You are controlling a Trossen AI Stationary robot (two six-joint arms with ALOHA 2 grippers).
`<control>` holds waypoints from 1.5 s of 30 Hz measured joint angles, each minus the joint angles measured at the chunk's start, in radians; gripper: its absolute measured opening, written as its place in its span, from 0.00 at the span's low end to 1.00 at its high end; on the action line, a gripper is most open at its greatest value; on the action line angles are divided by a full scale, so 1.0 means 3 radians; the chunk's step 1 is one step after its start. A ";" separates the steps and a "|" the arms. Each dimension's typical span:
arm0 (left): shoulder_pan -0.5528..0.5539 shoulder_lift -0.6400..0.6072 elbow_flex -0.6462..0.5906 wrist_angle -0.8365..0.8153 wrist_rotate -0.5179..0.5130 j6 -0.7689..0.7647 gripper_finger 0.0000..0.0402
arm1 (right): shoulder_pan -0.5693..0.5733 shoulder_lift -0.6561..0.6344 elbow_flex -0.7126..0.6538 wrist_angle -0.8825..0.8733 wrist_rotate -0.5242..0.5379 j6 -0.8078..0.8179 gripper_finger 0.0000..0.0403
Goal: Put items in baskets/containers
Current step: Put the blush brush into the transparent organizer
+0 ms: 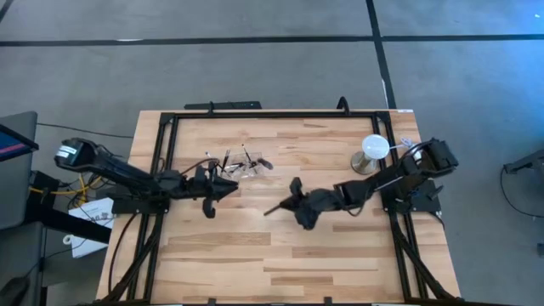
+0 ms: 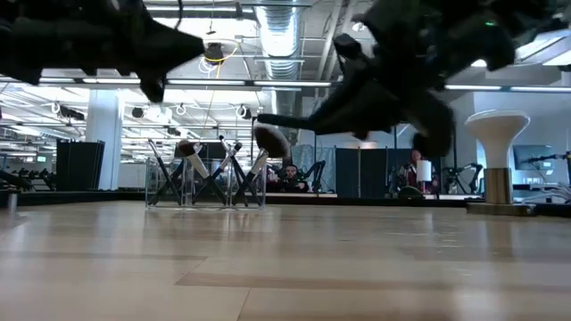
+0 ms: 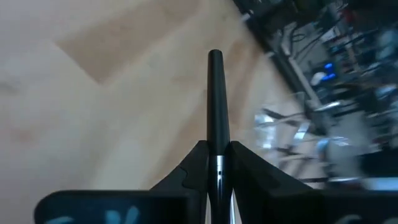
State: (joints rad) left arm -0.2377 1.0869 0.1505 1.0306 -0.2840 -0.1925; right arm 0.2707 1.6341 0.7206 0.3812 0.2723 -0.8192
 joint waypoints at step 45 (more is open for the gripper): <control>0.0277 0.0654 -0.0014 -0.0194 0.0031 -0.0918 0.21 | -0.0661 0.1094 0.1605 -0.0345 0.0118 -0.1348 0.10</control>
State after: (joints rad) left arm -0.1546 1.2831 0.1463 0.9725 -0.2747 -0.4679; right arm 0.0725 1.9622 1.2021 0.2776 0.3077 -1.2236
